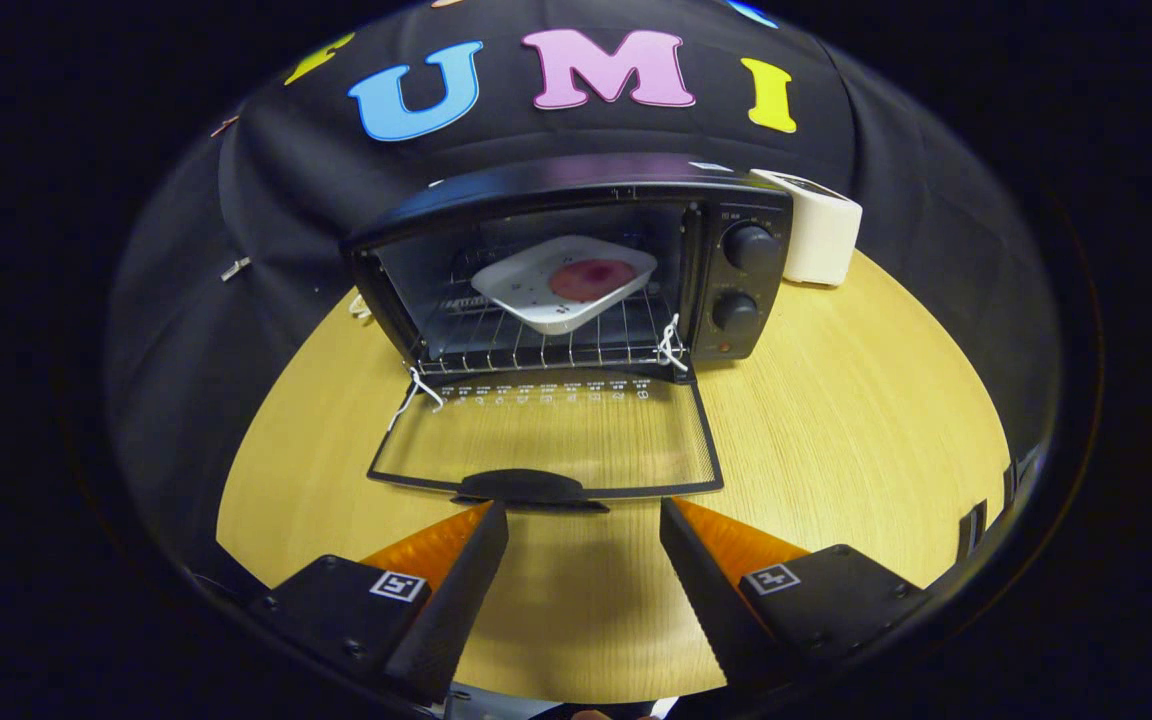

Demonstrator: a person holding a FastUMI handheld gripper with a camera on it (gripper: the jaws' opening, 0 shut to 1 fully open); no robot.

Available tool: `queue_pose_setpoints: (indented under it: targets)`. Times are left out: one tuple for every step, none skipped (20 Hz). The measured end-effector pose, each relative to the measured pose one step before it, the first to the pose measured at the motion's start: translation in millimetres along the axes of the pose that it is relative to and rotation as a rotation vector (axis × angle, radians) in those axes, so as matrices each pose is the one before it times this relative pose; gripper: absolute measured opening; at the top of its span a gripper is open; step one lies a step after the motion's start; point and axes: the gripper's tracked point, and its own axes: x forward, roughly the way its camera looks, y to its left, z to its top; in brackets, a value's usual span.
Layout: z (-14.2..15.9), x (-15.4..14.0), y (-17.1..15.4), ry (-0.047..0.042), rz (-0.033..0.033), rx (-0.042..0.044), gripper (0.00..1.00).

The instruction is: Open the toaster oven, put the food inside, and close the toaster oven door.

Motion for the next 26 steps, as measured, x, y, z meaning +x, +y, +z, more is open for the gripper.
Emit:
queue_pose_setpoints:
  targets:
    - [-5.14,2.91,0.11,0.01467,-0.0054,-0.01266,0.99]
    - [-4.12,4.47,-0.22,0.00855,-0.00603,-0.01417,0.99]
    - [-3.2,3.93,-0.4,0.00482,-0.00801,-0.01358,0.99]
    - [-3.88,4.39,0.44,0.0057,-0.0052,-0.01136,0.99]
    - [-4.56,3.71,2.16,0.01042,0.00003,-0.01081,0.99]
    - [-5.38,3.21,2.08,0.00992,-0.00066,-0.01071,0.99]
    - [-3.33,3.66,0.8,0.00657,-0.00719,-0.01265,0.99]
    - [-2.72,2.94,0.85,0.00282,-0.00748,-0.01045,0.99]
    - [-0.53,2.76,3.31,-0.00305,0.00042,-0.0046,0.99]
    - [-1.09,2.94,2.81,-0.0016,-0.00134,-0.00133,0.99]
    - [-0.39,3.25,1.53,0.00123,-0.00401,0.00153,0.99]
    - [0.35,4.32,0.38,0.00136,-0.00963,0.00381,0.99]
    - [-0.3,4.18,-0.31,0.00356,-0.0102,0.00287,0.99]
    - [0.25,2.04,-3.4,0.00538,-0.01375,-0.00034,1.0]
    - [1.61,0.89,1.4,0.00077,0.00291,0.01296,1.0]
    - [2.49,7.87,2.85,-0.00156,-0.00785,0.01608,1.0]
    - [0.72,0.42,1.37,0.00877,0.00346,0.00743,0.99]
    - [0.51,-0.56,1.17,0.00433,-0.00224,-0.00037,0.99]
    - [1.21,0.71,0.02,-0.00534,0.0023,-0.0132,0.98]
    - [1.76,0.13,0.53,-0.01214,0.00428,-0.0202,0.98]
    - [0.7,-0.66,-0.6,-0.00911,0.00128,-0.01848,0.98]
    - [0.77,-0.08,-0.16,0.00183,0.00015,-0.00837,0.98]
    - [0.75,-0.72,0.03,0.0077,-0.00036,0.00218,0.98]
    - [1.36,-2.02,0.49,0.00496,0.00026,0.00321,0.98]
    - [2.63,-2.66,-0.07,-0.00492,0.00379,-0.00342,0.98]
    - [3.44,-4.57,0.24,-0.01401,0.00842,-0.01146,0.98]
